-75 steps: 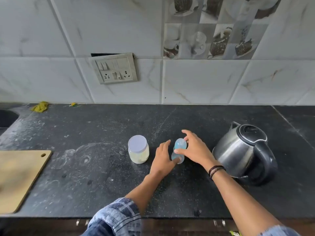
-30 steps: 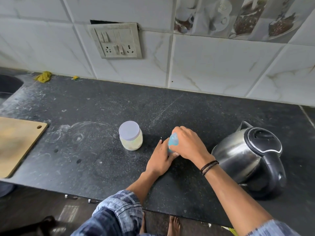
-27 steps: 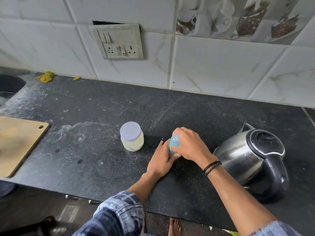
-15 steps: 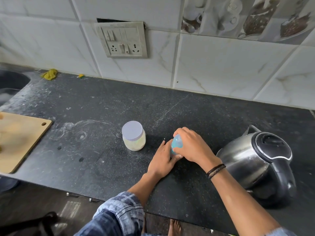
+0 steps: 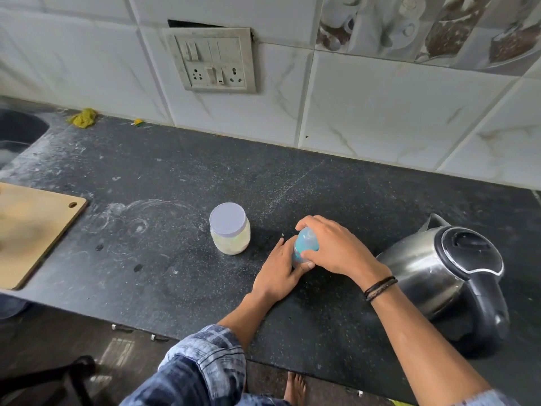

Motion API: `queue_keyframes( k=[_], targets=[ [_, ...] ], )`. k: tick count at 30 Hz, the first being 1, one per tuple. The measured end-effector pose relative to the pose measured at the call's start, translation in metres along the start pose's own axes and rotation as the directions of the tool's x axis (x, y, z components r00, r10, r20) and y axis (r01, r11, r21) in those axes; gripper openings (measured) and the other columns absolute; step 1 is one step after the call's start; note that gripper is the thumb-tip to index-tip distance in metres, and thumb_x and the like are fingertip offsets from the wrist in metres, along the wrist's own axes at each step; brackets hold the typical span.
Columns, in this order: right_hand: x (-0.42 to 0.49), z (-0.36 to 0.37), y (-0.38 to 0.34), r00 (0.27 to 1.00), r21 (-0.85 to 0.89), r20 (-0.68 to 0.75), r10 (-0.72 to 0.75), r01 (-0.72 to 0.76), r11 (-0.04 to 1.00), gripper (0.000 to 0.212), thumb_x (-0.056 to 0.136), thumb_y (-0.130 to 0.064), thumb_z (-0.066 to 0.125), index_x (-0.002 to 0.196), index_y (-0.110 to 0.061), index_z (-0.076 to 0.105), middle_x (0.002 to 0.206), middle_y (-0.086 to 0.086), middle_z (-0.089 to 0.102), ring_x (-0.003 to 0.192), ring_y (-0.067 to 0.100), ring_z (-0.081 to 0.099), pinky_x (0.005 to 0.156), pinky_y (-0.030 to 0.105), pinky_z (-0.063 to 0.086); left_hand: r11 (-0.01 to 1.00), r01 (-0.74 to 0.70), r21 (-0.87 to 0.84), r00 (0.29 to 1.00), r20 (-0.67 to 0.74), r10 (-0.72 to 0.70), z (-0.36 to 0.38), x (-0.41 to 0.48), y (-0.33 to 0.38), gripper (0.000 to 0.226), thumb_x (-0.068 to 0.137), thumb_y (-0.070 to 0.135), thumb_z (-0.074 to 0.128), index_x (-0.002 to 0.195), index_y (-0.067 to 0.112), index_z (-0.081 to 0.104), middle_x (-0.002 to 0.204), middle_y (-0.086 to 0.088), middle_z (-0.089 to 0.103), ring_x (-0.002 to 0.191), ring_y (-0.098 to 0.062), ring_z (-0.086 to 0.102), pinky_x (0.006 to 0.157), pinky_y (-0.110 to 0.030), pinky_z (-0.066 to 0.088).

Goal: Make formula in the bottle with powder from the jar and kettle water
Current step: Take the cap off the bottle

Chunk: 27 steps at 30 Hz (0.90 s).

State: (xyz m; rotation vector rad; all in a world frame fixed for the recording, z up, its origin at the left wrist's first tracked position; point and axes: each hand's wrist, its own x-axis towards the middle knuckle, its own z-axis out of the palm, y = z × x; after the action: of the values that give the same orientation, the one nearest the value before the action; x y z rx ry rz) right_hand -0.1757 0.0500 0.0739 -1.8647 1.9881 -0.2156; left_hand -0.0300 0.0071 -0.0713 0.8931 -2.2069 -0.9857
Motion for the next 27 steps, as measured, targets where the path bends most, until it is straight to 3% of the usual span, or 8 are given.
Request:
queue_keyframes(
  k=[4,8,12,17,19,22,25,27],
  targets=[
    [0.001,-0.002,-0.003,0.998,0.041,-0.033,0.052,-0.05,0.998,0.059,0.087,-0.046,0.079,0.136,-0.031,0.051,0.132,-0.007,0.053,0.118,0.018,0.057,0.09,0.039,0.05,1.0,-0.006,0.014,1.0,0.021,0.005,0.0,0.0,0.001,0.049,0.105,0.054,0.051,0.146,0.031,0.039,0.145,0.017,0.049,0.135,0.008,0.04,0.125,-0.021,0.004],
    [0.001,0.001,-0.005,0.998,0.009,-0.054,0.034,-0.034,0.999,0.041,0.091,-0.029,0.076,0.128,-0.027,0.059,0.127,-0.007,0.056,0.116,0.021,0.059,0.089,0.033,0.048,1.0,-0.004,0.015,1.0,0.003,0.004,-0.001,0.0,0.002,0.051,0.103,0.056,0.051,0.146,0.033,0.035,0.145,0.014,0.051,0.136,0.003,0.039,0.121,-0.014,0.0],
    [0.0,-0.006,-0.005,0.999,0.043,-0.021,0.033,-0.032,0.999,0.058,0.087,-0.036,0.081,0.138,-0.031,0.053,0.135,-0.007,0.05,0.119,0.018,0.055,0.092,0.035,0.048,1.0,0.007,0.029,1.0,0.017,-0.008,0.0,-0.001,0.0,0.053,0.104,0.055,0.05,0.148,0.031,0.035,0.147,0.015,0.049,0.138,0.002,0.039,0.124,-0.019,0.003],
    [-0.003,-0.003,-0.009,0.997,0.025,-0.065,0.047,-0.046,0.999,0.039,0.095,-0.029,0.074,0.131,-0.025,0.06,0.13,-0.003,0.057,0.118,0.022,0.058,0.092,0.035,0.048,0.999,-0.004,0.032,1.0,-0.001,0.004,0.0,-0.001,-0.002,0.054,0.103,0.06,0.048,0.148,0.036,0.031,0.139,0.032,0.037,0.135,0.021,0.03,0.121,-0.013,0.0],
    [-0.004,-0.006,-0.01,0.998,0.05,-0.055,0.032,-0.029,0.998,0.046,0.093,-0.024,0.074,0.136,-0.028,0.057,0.137,-0.004,0.055,0.122,0.023,0.058,0.096,0.036,0.048,0.999,0.021,0.032,1.0,0.001,-0.021,0.002,-0.002,-0.002,0.058,0.101,0.065,0.046,0.149,0.037,0.028,0.142,0.027,0.039,0.141,0.016,0.025,0.12,-0.01,-0.001],
    [-0.004,-0.007,-0.013,0.997,0.064,-0.058,0.048,-0.044,0.997,0.067,0.091,-0.034,0.078,0.15,-0.032,0.046,0.149,-0.004,0.045,0.129,0.022,0.054,0.1,0.037,0.047,0.998,0.043,0.052,0.999,0.021,-0.044,0.001,-0.003,-0.003,0.063,0.101,0.066,0.045,0.152,0.032,0.029,0.154,0.015,0.04,0.146,0.009,0.018,0.122,-0.013,0.0],
    [-0.002,-0.002,-0.014,0.991,0.015,-0.094,0.095,-0.094,0.995,0.046,0.096,-0.034,0.072,0.139,-0.026,0.056,0.137,-0.001,0.055,0.123,0.024,0.058,0.087,0.032,0.045,0.997,0.058,0.041,0.998,0.035,-0.06,-0.001,-0.003,0.001,0.058,0.102,0.062,0.048,0.149,0.031,0.034,0.15,0.011,0.048,0.142,-0.004,0.035,0.125,-0.027,0.014],
    [-0.002,0.0,-0.012,0.992,0.039,-0.083,0.092,-0.089,0.995,0.04,0.096,-0.022,0.071,0.134,-0.027,0.06,0.134,-0.003,0.058,0.12,0.024,0.061,0.085,0.031,0.045,0.998,0.064,0.018,0.998,0.027,-0.064,-0.001,-0.003,0.003,0.056,0.102,0.06,0.05,0.148,0.034,0.032,0.144,0.015,0.049,0.137,-0.002,0.037,0.123,-0.026,0.017]
  ],
)
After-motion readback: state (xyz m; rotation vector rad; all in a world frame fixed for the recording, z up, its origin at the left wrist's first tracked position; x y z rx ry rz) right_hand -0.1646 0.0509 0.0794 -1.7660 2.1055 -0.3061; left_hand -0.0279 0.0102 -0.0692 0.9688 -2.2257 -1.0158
